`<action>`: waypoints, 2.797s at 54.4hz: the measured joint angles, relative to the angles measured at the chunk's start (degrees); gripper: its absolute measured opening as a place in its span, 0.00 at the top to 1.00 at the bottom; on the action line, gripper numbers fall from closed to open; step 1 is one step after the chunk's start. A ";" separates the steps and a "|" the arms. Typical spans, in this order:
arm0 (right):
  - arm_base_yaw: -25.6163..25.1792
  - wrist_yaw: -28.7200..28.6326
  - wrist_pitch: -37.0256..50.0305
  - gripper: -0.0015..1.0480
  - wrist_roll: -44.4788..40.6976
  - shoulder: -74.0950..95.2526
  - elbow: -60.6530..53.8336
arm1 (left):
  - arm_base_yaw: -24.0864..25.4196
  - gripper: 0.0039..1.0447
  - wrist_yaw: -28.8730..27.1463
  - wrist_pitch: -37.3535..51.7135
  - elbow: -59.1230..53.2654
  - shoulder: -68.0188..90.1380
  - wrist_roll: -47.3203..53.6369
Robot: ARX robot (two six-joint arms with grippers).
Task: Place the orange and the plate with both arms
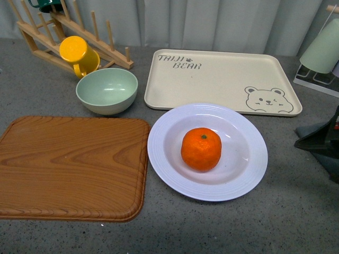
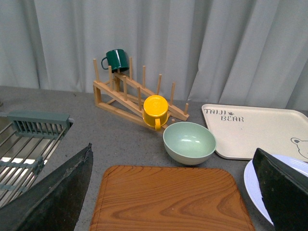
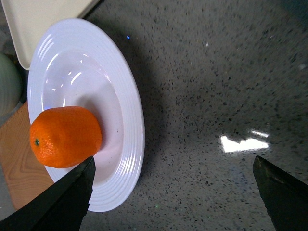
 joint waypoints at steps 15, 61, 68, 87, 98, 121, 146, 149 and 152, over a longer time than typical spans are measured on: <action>2.10 -9.68 3.17 0.09 8.76 11.67 7.85 | 0.00 0.06 0.00 0.00 0.00 0.00 0.00; 6.84 -14.88 6.62 0.39 11.98 23.15 17.44 | 0.00 0.06 0.00 0.00 0.00 -0.02 0.00; 6.82 -14.23 4.85 0.62 11.08 23.43 17.55 | 0.00 0.06 0.00 0.00 0.00 -0.02 0.00; 6.86 -17.46 2.49 0.96 8.35 23.47 18.62 | 0.00 0.06 0.00 0.00 0.00 -0.04 0.00; 7.04 -17.70 3.63 0.96 8.72 23.56 18.38 | 0.00 0.06 0.00 0.00 0.00 -0.04 0.02; 7.08 -22.29 22.84 0.96 23.78 19.39 13.31 | 0.00 0.06 0.00 0.00 0.00 -0.04 0.00; 9.46 -13.03 32.52 0.96 42.16 27.87 26.58 | 0.00 0.06 0.00 0.00 0.00 -0.04 0.02; 10.34 -10.91 33.35 0.96 43.89 29.31 28.70 | 0.00 0.06 0.00 0.00 0.00 -0.04 0.00; 11.08 -9.64 33.46 0.96 45.22 30.32 30.40 | 0.00 0.06 0.00 0.00 0.00 -0.04 0.02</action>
